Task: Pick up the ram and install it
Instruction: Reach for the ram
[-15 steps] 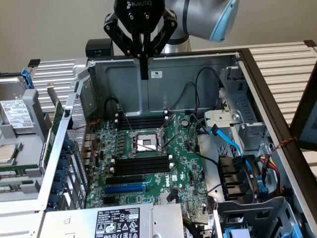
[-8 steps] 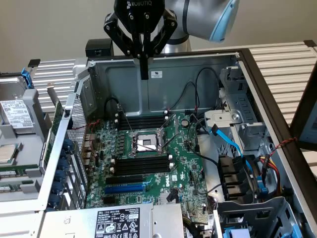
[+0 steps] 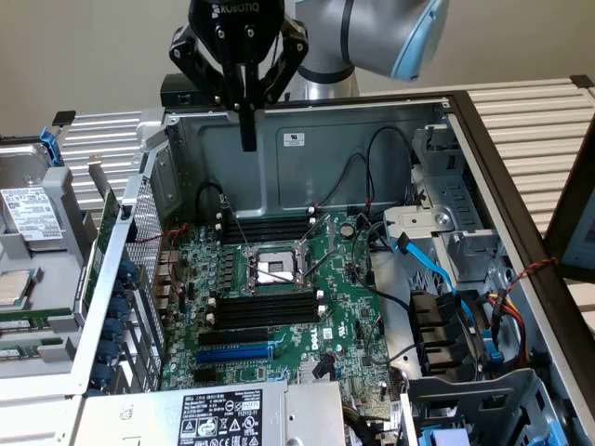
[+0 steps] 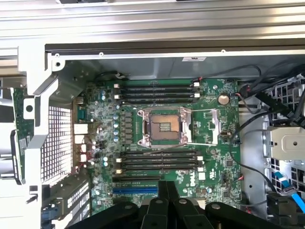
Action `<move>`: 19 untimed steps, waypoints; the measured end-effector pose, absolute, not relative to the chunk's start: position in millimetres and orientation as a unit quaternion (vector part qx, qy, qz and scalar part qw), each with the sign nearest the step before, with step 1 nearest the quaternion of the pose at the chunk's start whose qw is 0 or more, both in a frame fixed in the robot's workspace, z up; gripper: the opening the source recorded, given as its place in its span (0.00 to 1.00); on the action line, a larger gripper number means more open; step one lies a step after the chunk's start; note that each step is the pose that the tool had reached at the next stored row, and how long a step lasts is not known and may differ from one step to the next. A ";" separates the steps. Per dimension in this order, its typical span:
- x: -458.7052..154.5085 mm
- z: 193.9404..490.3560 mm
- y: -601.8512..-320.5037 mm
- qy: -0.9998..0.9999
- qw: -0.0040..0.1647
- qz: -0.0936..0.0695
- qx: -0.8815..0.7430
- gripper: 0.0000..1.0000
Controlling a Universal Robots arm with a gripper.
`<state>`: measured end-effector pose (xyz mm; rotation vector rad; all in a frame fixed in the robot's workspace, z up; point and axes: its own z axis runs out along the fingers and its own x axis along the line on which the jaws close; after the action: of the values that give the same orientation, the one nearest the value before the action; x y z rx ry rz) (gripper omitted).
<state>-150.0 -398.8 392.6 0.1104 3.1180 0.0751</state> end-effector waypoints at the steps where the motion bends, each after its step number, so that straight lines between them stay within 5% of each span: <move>1: -154.5 392.6 -398.8 0.999 0.010 0.024 0.035 0.11; 19: -236.4 392.3 -398.8 0.999 0.011 0.024 0.035 0.11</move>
<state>-236.4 -398.8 392.3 0.1104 3.1176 0.0749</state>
